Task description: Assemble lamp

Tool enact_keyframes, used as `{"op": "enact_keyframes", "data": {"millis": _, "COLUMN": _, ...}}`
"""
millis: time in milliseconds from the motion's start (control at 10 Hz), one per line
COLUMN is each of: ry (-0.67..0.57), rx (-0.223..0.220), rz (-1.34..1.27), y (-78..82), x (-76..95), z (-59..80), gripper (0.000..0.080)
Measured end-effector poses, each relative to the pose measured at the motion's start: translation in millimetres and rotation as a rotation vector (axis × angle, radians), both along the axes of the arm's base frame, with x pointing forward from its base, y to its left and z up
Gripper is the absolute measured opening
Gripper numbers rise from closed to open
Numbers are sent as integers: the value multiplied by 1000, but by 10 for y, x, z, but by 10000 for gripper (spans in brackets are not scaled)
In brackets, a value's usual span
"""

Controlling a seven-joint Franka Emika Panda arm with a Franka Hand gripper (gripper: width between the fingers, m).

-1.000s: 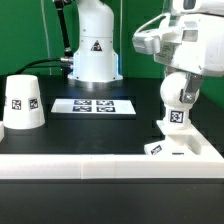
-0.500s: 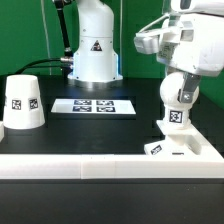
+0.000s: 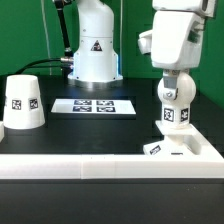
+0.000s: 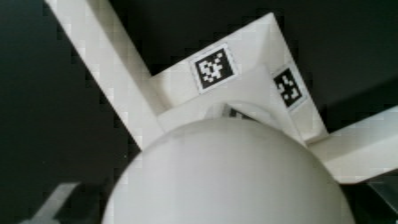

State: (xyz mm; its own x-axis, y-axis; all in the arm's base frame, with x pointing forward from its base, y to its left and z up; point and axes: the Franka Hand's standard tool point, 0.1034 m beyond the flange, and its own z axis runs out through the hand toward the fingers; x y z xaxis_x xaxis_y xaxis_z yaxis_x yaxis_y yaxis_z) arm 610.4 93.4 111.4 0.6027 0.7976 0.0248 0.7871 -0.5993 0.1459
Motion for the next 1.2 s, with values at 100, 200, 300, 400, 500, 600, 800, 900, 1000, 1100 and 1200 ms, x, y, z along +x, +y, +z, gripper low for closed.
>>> {"op": "enact_keyframes", "data": {"millis": 100, "ry": -5, "rx": 13, "rz": -78, "y": 1, "x": 1, "z": -1, "gripper": 579}}
{"op": "enact_keyframes", "data": {"millis": 200, "ry": -8, "rx": 28, "rz": -152, "y": 3, "x": 0, "z": -1, "gripper": 579}}
{"op": "enact_keyframes", "data": {"millis": 300, "ry": -11, "rx": 36, "rz": -212, "y": 8, "x": -1, "z": -1, "gripper": 579}}
{"op": "enact_keyframes", "data": {"millis": 400, "ry": -15, "rx": 44, "rz": -272, "y": 10, "x": -1, "z": -1, "gripper": 579}}
{"op": "enact_keyframes", "data": {"millis": 500, "ry": -18, "rx": 51, "rz": -321, "y": 11, "x": -1, "z": -1, "gripper": 579}}
{"op": "enact_keyframes", "data": {"millis": 600, "ry": -22, "rx": 59, "rz": -384, "y": 14, "x": -2, "z": -1, "gripper": 579}}
{"op": "enact_keyframes", "data": {"millis": 800, "ry": -30, "rx": 76, "rz": -502, "y": 19, "x": -2, "z": -1, "gripper": 579}}
{"op": "enact_keyframes", "data": {"millis": 900, "ry": -33, "rx": 88, "rz": -578, "y": 29, "x": -4, "z": 0, "gripper": 579}}
{"op": "enact_keyframes", "data": {"millis": 1000, "ry": -40, "rx": 109, "rz": -715, "y": 46, "x": -10, "z": 1, "gripper": 579}}
{"op": "enact_keyframes", "data": {"millis": 1100, "ry": -45, "rx": 122, "rz": -809, "y": 39, "x": -9, "z": 1, "gripper": 579}}
{"op": "enact_keyframes", "data": {"millis": 1200, "ry": -51, "rx": 137, "rz": -927, "y": 33, "x": -9, "z": 3, "gripper": 579}}
